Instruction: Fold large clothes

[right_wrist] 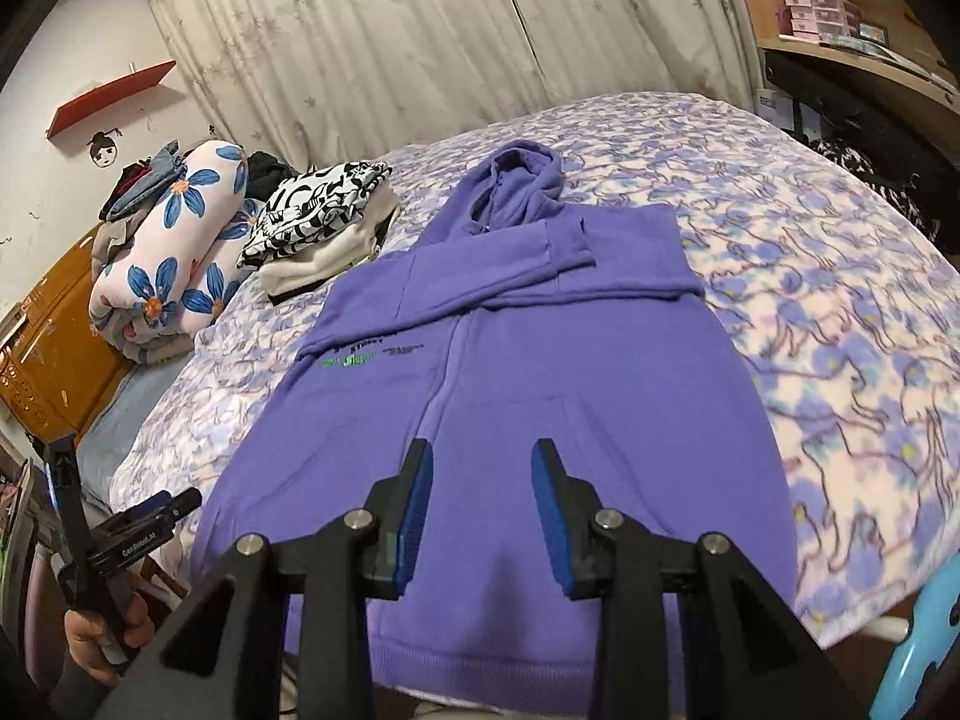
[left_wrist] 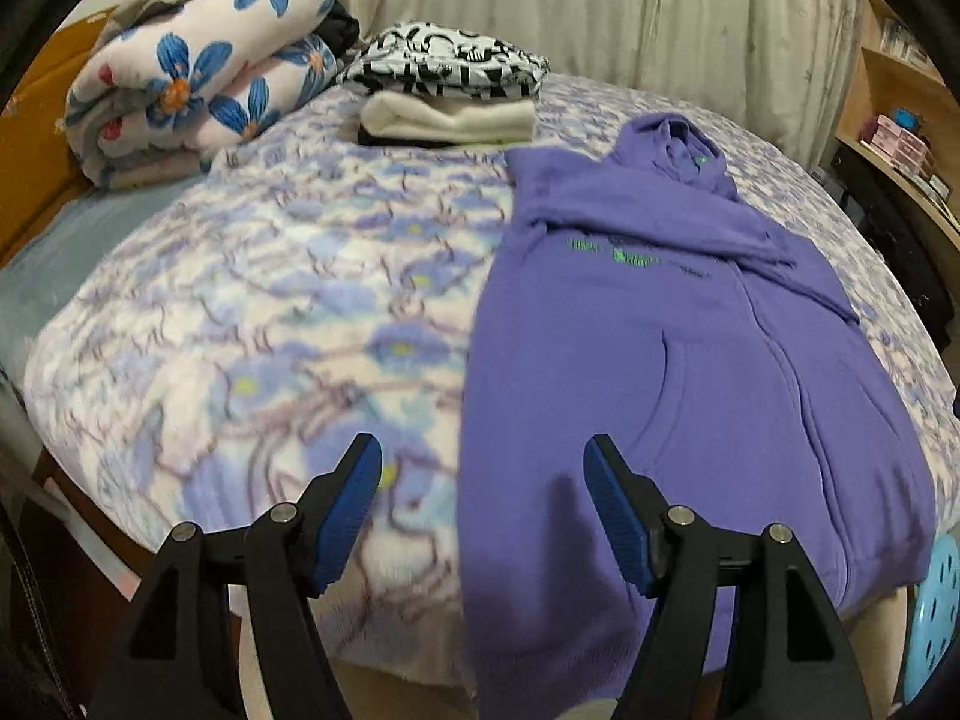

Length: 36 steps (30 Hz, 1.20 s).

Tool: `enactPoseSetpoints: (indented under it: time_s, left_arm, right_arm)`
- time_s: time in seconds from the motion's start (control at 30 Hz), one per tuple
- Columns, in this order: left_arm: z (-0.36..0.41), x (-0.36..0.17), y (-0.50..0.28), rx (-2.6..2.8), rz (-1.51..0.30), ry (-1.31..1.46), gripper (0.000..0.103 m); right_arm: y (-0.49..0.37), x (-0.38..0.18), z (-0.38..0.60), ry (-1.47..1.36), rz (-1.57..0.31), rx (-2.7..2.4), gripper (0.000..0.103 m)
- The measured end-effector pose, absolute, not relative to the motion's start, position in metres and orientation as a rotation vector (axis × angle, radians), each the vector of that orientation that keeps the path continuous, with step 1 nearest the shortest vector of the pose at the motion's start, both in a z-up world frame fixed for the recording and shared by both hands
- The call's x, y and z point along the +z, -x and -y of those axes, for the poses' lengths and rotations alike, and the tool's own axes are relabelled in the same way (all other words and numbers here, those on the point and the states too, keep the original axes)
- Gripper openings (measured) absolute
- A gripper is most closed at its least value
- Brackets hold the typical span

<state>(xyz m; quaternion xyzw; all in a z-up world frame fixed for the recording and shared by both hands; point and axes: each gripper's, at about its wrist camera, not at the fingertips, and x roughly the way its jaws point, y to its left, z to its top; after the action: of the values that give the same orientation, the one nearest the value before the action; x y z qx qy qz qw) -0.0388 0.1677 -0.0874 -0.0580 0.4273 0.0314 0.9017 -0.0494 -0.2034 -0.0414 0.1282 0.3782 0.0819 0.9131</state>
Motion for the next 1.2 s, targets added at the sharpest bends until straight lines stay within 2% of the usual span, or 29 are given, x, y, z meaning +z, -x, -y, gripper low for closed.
enactPoseSetpoints:
  time_s: [0.07,0.2,0.23,0.57,0.87,1.2]
  left_arm:
    - [-0.17,-0.095,0.044,0.048,-0.893,0.148,0.068]
    - [-0.178,-0.11,0.044,0.025,-0.937,0.214,0.069]
    - [-0.179,-0.112,0.044,0.02,-0.934,0.221,0.069]
    - [-0.169,-0.123,0.049,-0.033,-0.886,0.207,0.085]
    - [-0.18,-0.127,0.051,-0.128,-0.888,0.29,0.087]
    - [-0.172,-0.132,0.054,-0.364,-0.916,0.386,0.087]
  right_arm:
    - [0.055,-0.044,0.207,-0.261,-0.793,0.158,0.034]
    - [0.067,-0.052,0.221,-0.239,-0.819,0.125,0.049]
    - [0.071,-0.055,0.225,-0.227,-0.819,0.111,0.05]
    - [0.101,-0.096,0.293,-0.287,-0.875,-0.078,0.05]
    - [0.095,-0.139,0.331,-0.465,-0.958,-0.049,0.051]
    - [0.097,-0.141,0.329,-0.596,-0.911,0.227,0.052]
